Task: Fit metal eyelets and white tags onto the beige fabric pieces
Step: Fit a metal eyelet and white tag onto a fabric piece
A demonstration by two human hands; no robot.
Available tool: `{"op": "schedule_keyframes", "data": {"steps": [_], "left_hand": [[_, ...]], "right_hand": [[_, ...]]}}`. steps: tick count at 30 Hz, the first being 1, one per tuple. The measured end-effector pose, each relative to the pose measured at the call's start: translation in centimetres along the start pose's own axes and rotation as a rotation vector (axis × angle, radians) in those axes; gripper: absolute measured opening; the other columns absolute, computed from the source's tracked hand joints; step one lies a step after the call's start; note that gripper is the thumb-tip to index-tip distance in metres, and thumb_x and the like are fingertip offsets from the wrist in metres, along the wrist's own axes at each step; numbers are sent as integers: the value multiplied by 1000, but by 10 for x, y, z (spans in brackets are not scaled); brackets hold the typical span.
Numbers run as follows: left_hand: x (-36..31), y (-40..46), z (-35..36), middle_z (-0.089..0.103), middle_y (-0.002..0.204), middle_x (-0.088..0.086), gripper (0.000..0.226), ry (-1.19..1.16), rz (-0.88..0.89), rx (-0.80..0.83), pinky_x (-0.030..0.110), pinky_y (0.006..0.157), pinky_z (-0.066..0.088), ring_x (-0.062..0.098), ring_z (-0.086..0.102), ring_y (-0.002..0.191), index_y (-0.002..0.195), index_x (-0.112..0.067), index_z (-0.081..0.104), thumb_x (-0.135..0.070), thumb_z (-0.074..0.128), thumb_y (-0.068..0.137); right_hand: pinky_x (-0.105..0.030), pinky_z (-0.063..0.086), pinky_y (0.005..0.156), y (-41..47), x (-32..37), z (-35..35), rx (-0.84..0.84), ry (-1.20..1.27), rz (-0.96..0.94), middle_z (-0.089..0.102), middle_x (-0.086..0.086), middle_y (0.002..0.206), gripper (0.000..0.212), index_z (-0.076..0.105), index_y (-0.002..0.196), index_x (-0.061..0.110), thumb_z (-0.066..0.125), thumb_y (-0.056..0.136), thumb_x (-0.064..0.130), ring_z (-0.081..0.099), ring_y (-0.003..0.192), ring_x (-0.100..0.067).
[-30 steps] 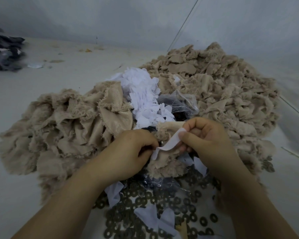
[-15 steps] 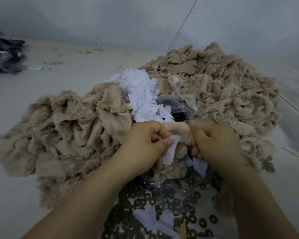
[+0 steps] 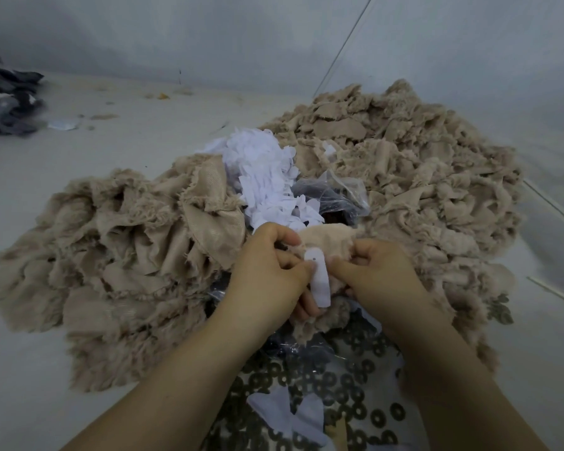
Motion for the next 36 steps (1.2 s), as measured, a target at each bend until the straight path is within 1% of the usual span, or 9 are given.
{"op": "schedule_keyframes", "data": {"steps": [4,7,10,15,19,24,28,33,36], "left_hand": [[6,-2,0,69,62,16,27,-128,-26,-63,29,42,50,28,64,45,109,-16,44,-5,63,94],[8,-3,5,70,63,16,25,-140,-17,-8,29,45,50,28,65,48,111,-11,46,-5,63,94],[9,-5,7,70,64,19,20,-128,-3,23,32,46,52,31,66,51,109,-5,49,-5,63,94],[8,-6,2,65,62,28,22,-156,15,-57,44,50,53,37,61,48,93,1,56,-20,62,97],[7,-6,-3,62,62,31,19,-195,75,-141,52,51,53,43,60,48,85,1,61,-15,64,95],[12,-4,-4,66,62,22,23,-351,72,-107,31,47,54,28,62,44,74,-10,68,-7,61,95],[17,-4,-3,64,63,18,20,-514,37,-107,30,52,52,23,60,47,75,-8,68,-8,60,93],[16,-2,0,61,59,15,23,-615,26,-58,28,47,50,21,54,39,74,-7,66,-9,56,95],[15,-2,-1,60,59,16,17,-597,29,-56,29,45,49,23,53,38,77,-5,64,-16,61,89]], "right_hand": [[-45,49,72,-2,-3,11,152,297,127,55,-18,79,37,49,88,-19,67,72,10,50,72,-29],[-44,54,75,-6,1,19,236,541,197,54,-25,92,15,56,93,-16,53,85,-4,52,78,-33],[-45,57,72,-10,-2,25,286,612,264,63,-38,101,34,55,109,-22,54,96,10,65,86,-39],[-54,58,79,-10,-7,27,218,540,244,69,-34,100,46,59,114,-15,69,89,23,70,90,-45],[-41,58,63,-15,1,34,334,624,182,67,-29,75,42,65,93,-16,66,89,25,65,67,-36],[-42,54,64,-16,5,40,409,719,207,64,-25,76,39,63,101,-15,61,89,23,61,65,-33],[-38,57,62,-20,8,45,441,769,237,63,-26,80,39,64,95,-15,58,83,21,59,66,-33],[-37,51,59,-23,18,50,550,780,158,56,-19,71,41,59,88,-8,45,96,30,55,61,-29],[-36,46,60,-23,20,48,593,711,67,54,-19,71,36,57,83,-4,51,99,27,53,63,-29]]}}
Point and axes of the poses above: each hand's wrist, its own y-axis towards the middle knuckle, its own z-axis out of the palm, x = y × z, the point moved 7 cm from there along y, towards the middle knuckle
